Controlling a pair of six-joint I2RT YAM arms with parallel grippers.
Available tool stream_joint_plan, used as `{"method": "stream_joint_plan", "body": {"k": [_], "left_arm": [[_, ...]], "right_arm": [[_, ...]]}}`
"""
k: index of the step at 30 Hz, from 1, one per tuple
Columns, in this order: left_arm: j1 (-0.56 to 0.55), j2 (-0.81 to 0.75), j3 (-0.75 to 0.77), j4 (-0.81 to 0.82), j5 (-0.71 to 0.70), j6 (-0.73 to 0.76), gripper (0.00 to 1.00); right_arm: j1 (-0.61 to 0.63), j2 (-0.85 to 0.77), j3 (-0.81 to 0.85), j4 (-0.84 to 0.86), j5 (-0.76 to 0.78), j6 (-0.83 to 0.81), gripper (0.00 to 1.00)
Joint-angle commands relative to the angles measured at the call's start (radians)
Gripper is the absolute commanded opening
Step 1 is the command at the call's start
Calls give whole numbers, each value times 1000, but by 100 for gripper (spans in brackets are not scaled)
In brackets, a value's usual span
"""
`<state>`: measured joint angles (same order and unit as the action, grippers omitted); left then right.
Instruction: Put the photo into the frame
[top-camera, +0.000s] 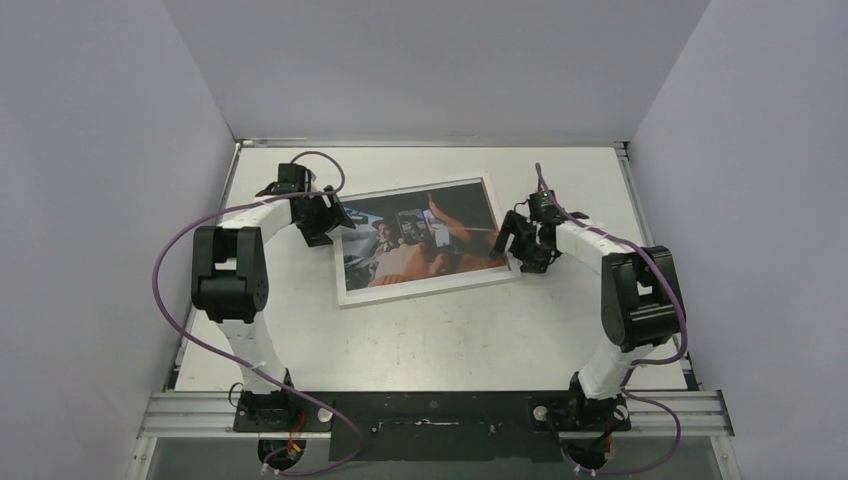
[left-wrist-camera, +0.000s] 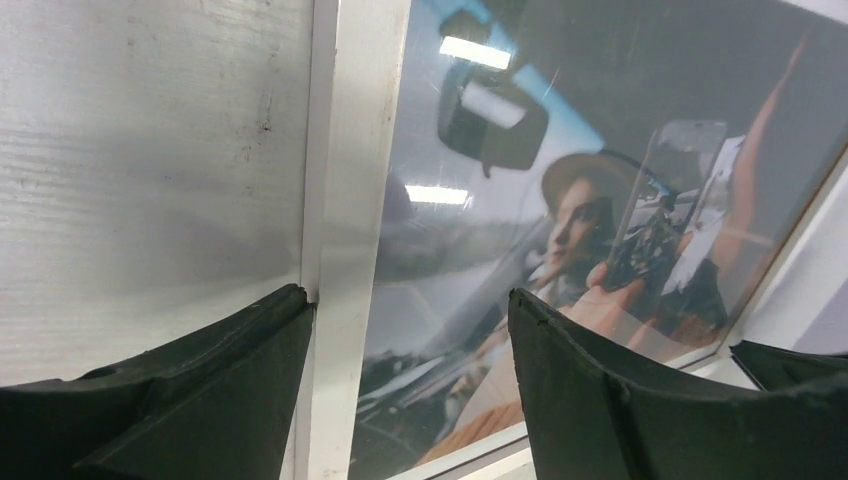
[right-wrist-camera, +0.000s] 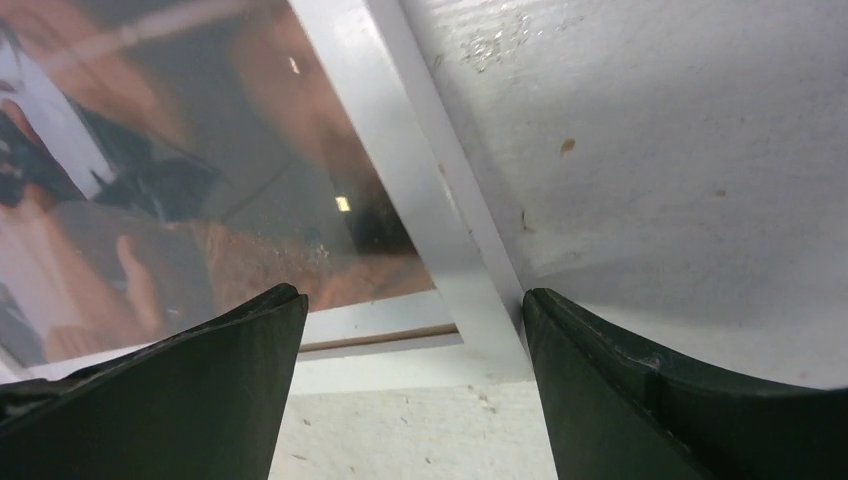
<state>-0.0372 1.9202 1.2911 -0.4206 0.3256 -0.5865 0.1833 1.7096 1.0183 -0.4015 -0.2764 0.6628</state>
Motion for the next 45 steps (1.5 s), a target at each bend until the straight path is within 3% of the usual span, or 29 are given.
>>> {"method": "stream_joint_plan", "body": {"k": [1,8,16,24,28,30,35,40,43,44,45], "left_arm": [[-20,10,75,-110,-86,91,71],[-20,11,95,-139,-53,135,73],[-26,-1,69,-116,-11,132,73],[-26,-8,80,-115,2,128,73],[-27,-12,90,-125,-23,122,74],[-27,-29,94,-139,-54,124,73],[-27,-138,74,-177,-163,138,74],[-26,-347,-22,-197,-229,133,75],[-26,-489,-76,-233,-250,135,83],[-26,-535,-95,-249,-259,132,94],[-27,-588,-111,-266,-272,124,97]], "right_arm": [[37,9,136,-184,188,-159,82],[66,184,337,-302,156,-316,82],[132,242,347,-317,200,-348,81],[129,204,324,-315,231,-321,58],[126,178,304,-297,212,-303,53],[125,161,302,-294,209,-299,53],[124,77,310,-286,232,-263,66],[119,-115,246,-242,373,-181,73],[114,-245,158,-233,472,-109,72],[114,-290,128,-237,508,-88,72],[113,-335,106,-253,541,-70,72]]}}
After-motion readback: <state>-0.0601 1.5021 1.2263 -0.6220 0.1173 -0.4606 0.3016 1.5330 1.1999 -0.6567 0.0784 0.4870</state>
